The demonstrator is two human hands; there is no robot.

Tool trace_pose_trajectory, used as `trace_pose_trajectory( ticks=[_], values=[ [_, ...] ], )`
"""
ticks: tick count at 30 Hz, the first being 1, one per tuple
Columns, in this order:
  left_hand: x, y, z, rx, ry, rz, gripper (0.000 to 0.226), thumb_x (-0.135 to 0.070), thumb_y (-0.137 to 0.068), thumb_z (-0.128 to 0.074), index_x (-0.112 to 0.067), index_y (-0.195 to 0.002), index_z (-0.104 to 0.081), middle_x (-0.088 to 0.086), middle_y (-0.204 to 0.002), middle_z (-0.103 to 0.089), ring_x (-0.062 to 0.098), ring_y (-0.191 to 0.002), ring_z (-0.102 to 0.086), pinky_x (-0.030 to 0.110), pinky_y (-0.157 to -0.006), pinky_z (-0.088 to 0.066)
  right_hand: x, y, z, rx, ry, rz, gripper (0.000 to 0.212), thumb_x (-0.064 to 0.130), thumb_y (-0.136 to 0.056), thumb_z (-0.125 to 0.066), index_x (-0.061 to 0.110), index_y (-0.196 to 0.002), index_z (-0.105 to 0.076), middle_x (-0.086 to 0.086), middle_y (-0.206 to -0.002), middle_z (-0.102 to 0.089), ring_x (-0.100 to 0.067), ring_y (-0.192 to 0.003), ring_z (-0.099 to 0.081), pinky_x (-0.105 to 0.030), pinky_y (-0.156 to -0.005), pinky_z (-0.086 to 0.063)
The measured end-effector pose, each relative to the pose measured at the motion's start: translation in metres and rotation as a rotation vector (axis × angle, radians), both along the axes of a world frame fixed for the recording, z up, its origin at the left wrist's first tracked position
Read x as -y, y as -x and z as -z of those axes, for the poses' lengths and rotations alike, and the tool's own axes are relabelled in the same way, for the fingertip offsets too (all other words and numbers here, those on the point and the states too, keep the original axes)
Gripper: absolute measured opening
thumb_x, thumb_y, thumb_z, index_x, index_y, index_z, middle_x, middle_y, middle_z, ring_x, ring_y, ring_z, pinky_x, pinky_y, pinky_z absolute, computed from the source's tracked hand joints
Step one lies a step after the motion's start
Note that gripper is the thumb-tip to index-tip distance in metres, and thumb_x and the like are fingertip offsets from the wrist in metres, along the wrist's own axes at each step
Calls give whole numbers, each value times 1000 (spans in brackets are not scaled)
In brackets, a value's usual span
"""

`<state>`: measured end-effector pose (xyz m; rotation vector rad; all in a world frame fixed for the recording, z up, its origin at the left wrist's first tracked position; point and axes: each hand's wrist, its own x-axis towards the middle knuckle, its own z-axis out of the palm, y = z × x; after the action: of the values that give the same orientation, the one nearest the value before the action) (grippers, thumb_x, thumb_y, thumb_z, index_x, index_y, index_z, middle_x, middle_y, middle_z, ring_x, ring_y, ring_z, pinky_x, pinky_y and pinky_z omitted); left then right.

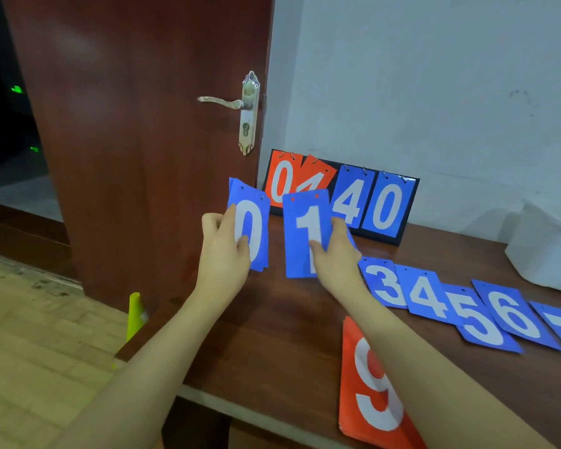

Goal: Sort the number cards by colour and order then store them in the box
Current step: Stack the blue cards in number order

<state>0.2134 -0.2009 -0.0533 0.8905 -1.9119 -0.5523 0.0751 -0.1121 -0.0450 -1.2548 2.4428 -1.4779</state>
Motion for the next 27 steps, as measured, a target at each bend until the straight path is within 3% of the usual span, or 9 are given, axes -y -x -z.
trace_pose_trajectory(
  ticks=[3, 6, 10, 13, 15, 16, 21, 24, 27],
  values=[
    [-16, 4, -2, -12, -8, 3, 60, -12, -93, -52, -12, -145, -23, 7, -127, -33, 3, -95, -39, 8, -78, -36, -11, 13, -2, 102, 96, 7, 42, 19, -96, -48, 19, -134, -31, -5, -127, -53, -27, -123, -42, -24, -77, -48],
    [-33, 13, -4, -1, 4, 13, 60, -14, -92, -53, -12, -145, -23, 7, -126, -34, 3, -96, -39, 13, -80, -40, -25, 26, -2, 137, 71, 5, 34, 22, -95, -51, 20, -125, -36, -3, -126, -56, -29, -123, -45, -44, -96, -46],
    [-46, 26, 2, 88, -23, -24, 57, -14, -91, -54, -12, -143, -29, 7, -121, -39, 11, -94, -52, 23, -78, -50, -36, 35, 4, 83, -109, -38, 15, 24, -93, -53, 22, -101, -40, -3, -114, -60, -26, -114, -52, -48, -103, -35],
    [-54, 26, 7, 63, -38, -68, 52, -15, -91, -55, -11, -138, -35, 6, -118, -42, 12, -90, -53, 24, -74, -50, -35, 34, 11, 172, -111, -113, 13, 25, -95, -50, 19, -101, -40, -2, -106, -57, -21, -102, -55, -38, -83, -49],
    [-58, 22, 9, 13, -55, -79, 49, -16, -91, -55, -10, -136, -37, 7, -121, -43, 14, -98, -54, 19, -75, -44, -34, 30, 9, 258, -69, -165, 13, 23, -97, -47, 15, -103, -40, 0, -103, -53, -9, -87, -55, -21, -64, -44],
    [-60, 19, 8, -5, -58, -83, 50, -16, -91, -55, -10, -137, -36, 8, -122, -42, 15, -102, -54, 17, -76, -42, -34, 28, 6, 283, -32, -175, 13, 22, -97, -47, 13, -104, -41, -1, -104, -53, -8, -85, -55, -19, -62, -43],
    [-70, 17, -1, -111, -46, -47, 54, -20, -92, -53, -13, -141, -32, 4, -127, -41, 8, -108, -48, 8, -74, -42, -44, 15, -13, 525, 270, -250, 17, 20, -94, -54, 13, -105, -43, -7, -110, -63, -21, -99, -65, -40, -81, -56],
    [-88, 25, -10, -174, -17, 66, 50, -20, -95, -46, -17, -143, -30, -1, -122, -38, 0, -99, -47, -1, -63, -42, -58, 11, -24, 468, 342, -279, 20, 19, -93, -56, 17, -105, -40, 1, -100, -63, -11, -90, -66, -30, -70, -57],
    [-106, 39, -14, -266, -35, 200, 52, -22, -94, -48, -18, -142, -30, -7, -115, -35, -7, -98, -48, -2, -63, -43, -70, 13, -24, 373, 393, -216, 22, 19, -91, -59, 16, -105, -42, 8, -91, -57, -2, -82, -61, -11, -55, -51]
  ],
)
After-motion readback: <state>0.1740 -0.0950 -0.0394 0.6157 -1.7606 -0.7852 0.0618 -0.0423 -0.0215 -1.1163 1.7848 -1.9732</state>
